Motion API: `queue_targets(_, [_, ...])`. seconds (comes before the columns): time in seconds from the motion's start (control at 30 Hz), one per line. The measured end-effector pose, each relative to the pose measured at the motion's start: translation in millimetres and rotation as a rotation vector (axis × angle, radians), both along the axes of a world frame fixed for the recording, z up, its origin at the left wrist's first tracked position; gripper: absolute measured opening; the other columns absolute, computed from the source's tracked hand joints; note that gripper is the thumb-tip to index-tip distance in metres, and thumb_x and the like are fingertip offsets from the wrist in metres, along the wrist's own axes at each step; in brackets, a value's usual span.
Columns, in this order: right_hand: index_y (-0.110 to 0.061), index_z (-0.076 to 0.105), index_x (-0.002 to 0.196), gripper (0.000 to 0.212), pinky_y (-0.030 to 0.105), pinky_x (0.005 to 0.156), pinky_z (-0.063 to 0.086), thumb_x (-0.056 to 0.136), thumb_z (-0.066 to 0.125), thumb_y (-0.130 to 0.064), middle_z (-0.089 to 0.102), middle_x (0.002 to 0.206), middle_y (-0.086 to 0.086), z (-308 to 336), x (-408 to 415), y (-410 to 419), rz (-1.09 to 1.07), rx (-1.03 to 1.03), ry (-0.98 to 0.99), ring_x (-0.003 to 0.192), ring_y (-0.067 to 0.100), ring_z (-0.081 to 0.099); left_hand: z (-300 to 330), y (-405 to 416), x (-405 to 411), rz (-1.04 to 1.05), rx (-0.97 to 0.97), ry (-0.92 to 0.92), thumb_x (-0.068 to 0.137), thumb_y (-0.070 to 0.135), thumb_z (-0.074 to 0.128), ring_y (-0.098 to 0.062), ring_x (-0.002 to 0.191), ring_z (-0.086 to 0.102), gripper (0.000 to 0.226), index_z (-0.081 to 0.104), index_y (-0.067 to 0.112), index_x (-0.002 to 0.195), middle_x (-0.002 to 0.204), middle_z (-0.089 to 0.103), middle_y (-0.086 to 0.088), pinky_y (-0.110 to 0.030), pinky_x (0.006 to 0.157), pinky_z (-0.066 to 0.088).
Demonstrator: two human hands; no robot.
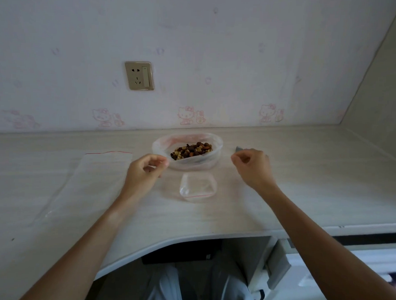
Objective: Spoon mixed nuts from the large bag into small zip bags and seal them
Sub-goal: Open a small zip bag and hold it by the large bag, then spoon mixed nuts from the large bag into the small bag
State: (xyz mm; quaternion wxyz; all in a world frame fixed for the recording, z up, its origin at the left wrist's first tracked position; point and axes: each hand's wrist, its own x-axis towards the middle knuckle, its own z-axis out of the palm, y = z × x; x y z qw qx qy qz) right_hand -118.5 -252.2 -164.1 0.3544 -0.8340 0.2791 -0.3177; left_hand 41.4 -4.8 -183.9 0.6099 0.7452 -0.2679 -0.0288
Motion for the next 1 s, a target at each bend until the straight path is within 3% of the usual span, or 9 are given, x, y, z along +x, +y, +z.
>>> queue_targets(0.1, [-0.015,0.059,0.061,0.043,0.026,0.05,0.036,0.098,0.059,-0.037,0.054,0.058,-0.002,2,-1,-23,-0.153,-0.076,0.274,0.056,0.016,0.054,1,-1,7,0.085,0.009,-0.078,0.094,0.014,0.075,-0.007,0.069,0.065,0.01,0.074,0.024,0.095,0.082,0.072,0.01,-0.009,0.062,0.046])
queue_targets(0.23, [-0.008,0.064,0.083,0.035,0.032,0.07,0.044,0.101,0.055,-0.037,0.068,0.089,0.013,0,7,-32,-0.233,-0.146,0.505,0.089,0.033,0.063,3,-13,11,0.233,-0.014,-0.243,0.092,0.006,0.072,-0.013,0.094,0.069,0.019,0.068,0.016,0.108,0.112,0.07,0.003,-0.013,0.071,0.05])
queue_targets(0.4, [-0.006,0.065,0.105,0.016,0.037,0.087,0.047,0.095,0.058,-0.016,0.067,0.115,0.016,-1,19,-28,-0.273,-0.168,0.54,0.117,0.036,0.058,4,-37,31,0.25,0.022,-0.345,0.092,0.02,0.078,-0.021,0.132,0.051,0.047,0.057,0.014,0.134,0.133,0.046,0.01,-0.045,0.11,0.046])
queue_targets(0.53, [-0.01,0.057,0.089,0.004,0.036,0.083,0.045,0.091,0.057,-0.013,0.069,0.109,0.016,1,22,-30,-0.222,-0.093,0.542,0.11,0.037,0.061,0,-54,46,0.217,-0.044,-0.136,0.091,0.036,0.08,-0.015,0.14,0.041,0.091,0.024,0.018,0.16,0.16,0.031,-0.001,-0.034,0.113,0.038])
queue_targets(0.6, [-0.009,0.056,0.082,0.01,0.033,0.073,0.043,0.092,0.054,-0.009,0.067,0.094,0.014,1,22,-32,-0.189,-0.067,0.542,0.096,0.036,0.064,-1,-62,53,0.213,-0.078,-0.024,0.09,0.04,0.08,-0.014,0.138,0.043,0.097,0.018,0.02,0.162,0.16,0.035,-0.002,-0.034,0.112,0.039])
queue_targets(0.7, [-0.011,0.053,0.072,0.025,0.033,0.064,0.043,0.097,0.051,-0.01,0.061,0.077,0.008,4,17,-37,-0.138,-0.004,0.419,0.075,0.031,0.06,-6,-67,62,0.23,-0.021,0.05,0.089,0.046,0.078,-0.012,0.131,0.051,0.081,0.037,0.021,0.155,0.146,0.053,0.004,-0.027,0.105,0.039])
queue_targets(0.8, [-0.011,0.06,0.085,0.018,0.038,0.058,0.054,0.102,0.053,-0.012,0.07,0.077,0.007,12,11,-38,-0.029,0.182,0.112,0.066,0.021,0.063,-9,-71,68,0.245,0.008,-0.022,0.092,0.04,0.075,-0.011,0.114,0.062,0.032,0.069,0.026,0.12,0.113,0.068,0.013,-0.005,0.084,0.039])
queue_targets(0.9, [-0.008,0.064,0.094,0.009,0.03,0.043,0.048,0.101,0.06,-0.011,0.069,0.063,0.003,24,14,-31,0.161,0.32,-0.084,0.049,0.017,0.058,-11,-71,69,0.271,-0.027,-0.083,0.098,0.027,0.07,-0.015,0.106,0.067,0.014,0.074,0.016,0.106,0.102,0.072,0.007,-0.002,0.076,0.039])
queue_targets(1.0, [-0.008,0.071,0.094,0.008,0.029,0.041,0.047,0.099,0.066,-0.012,0.07,0.065,0.007,32,24,-24,0.295,0.338,-0.091,0.047,0.02,0.059,-8,-70,66,0.268,-0.056,-0.138,0.098,0.02,0.07,-0.012,0.1,0.067,0.011,0.074,0.011,0.103,0.101,0.074,0.004,-0.005,0.08,0.043])
